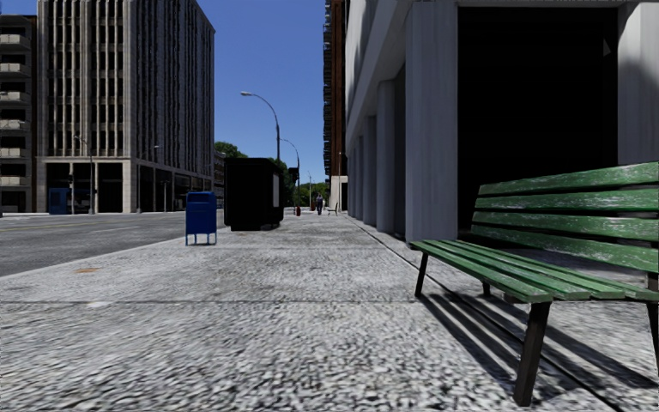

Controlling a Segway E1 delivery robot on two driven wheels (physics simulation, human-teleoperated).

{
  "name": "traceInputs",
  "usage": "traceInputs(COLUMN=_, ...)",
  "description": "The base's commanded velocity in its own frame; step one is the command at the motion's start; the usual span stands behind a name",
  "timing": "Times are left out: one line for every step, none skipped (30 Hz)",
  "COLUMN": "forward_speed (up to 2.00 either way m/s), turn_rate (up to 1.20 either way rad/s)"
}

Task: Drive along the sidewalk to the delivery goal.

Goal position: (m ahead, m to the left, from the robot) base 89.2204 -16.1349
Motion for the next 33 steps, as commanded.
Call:
traceInputs(forward_speed=2.00, turn_rate=0.00)
traceInputs(forward_speed=2.00, turn_rate=0.00)
traceInputs(forward_speed=2.00, turn_rate=0.00)
traceInputs(forward_speed=2.00, turn_rate=0.00)
traceInputs(forward_speed=2.00, turn_rate=0.00)
traceInputs(forward_speed=2.00, turn_rate=0.00)
traceInputs(forward_speed=2.00, turn_rate=0.00)
traceInputs(forward_speed=2.00, turn_rate=0.00)
traceInputs(forward_speed=2.00, turn_rate=0.00)
traceInputs(forward_speed=2.00, turn_rate=0.00)
traceInputs(forward_speed=2.00, turn_rate=0.00)
traceInputs(forward_speed=2.00, turn_rate=0.00)
traceInputs(forward_speed=2.00, turn_rate=0.00)
traceInputs(forward_speed=2.00, turn_rate=0.00)
traceInputs(forward_speed=2.00, turn_rate=0.00)
traceInputs(forward_speed=2.00, turn_rate=0.00)
traceInputs(forward_speed=2.00, turn_rate=0.00)
traceInputs(forward_speed=2.00, turn_rate=0.00)
traceInputs(forward_speed=2.00, turn_rate=0.00)
traceInputs(forward_speed=2.00, turn_rate=0.00)
traceInputs(forward_speed=2.00, turn_rate=0.00)
traceInputs(forward_speed=2.00, turn_rate=0.00)
traceInputs(forward_speed=2.00, turn_rate=0.00)
traceInputs(forward_speed=2.00, turn_rate=0.00)
traceInputs(forward_speed=2.00, turn_rate=0.00)
traceInputs(forward_speed=2.00, turn_rate=0.00)
traceInputs(forward_speed=2.00, turn_rate=0.00)
traceInputs(forward_speed=2.00, turn_rate=0.00)
traceInputs(forward_speed=2.00, turn_rate=0.00)
traceInputs(forward_speed=2.00, turn_rate=0.00)
traceInputs(forward_speed=2.00, turn_rate=0.00)
traceInputs(forward_speed=2.00, turn_rate=0.00)
traceInputs(forward_speed=2.00, turn_rate=0.00)
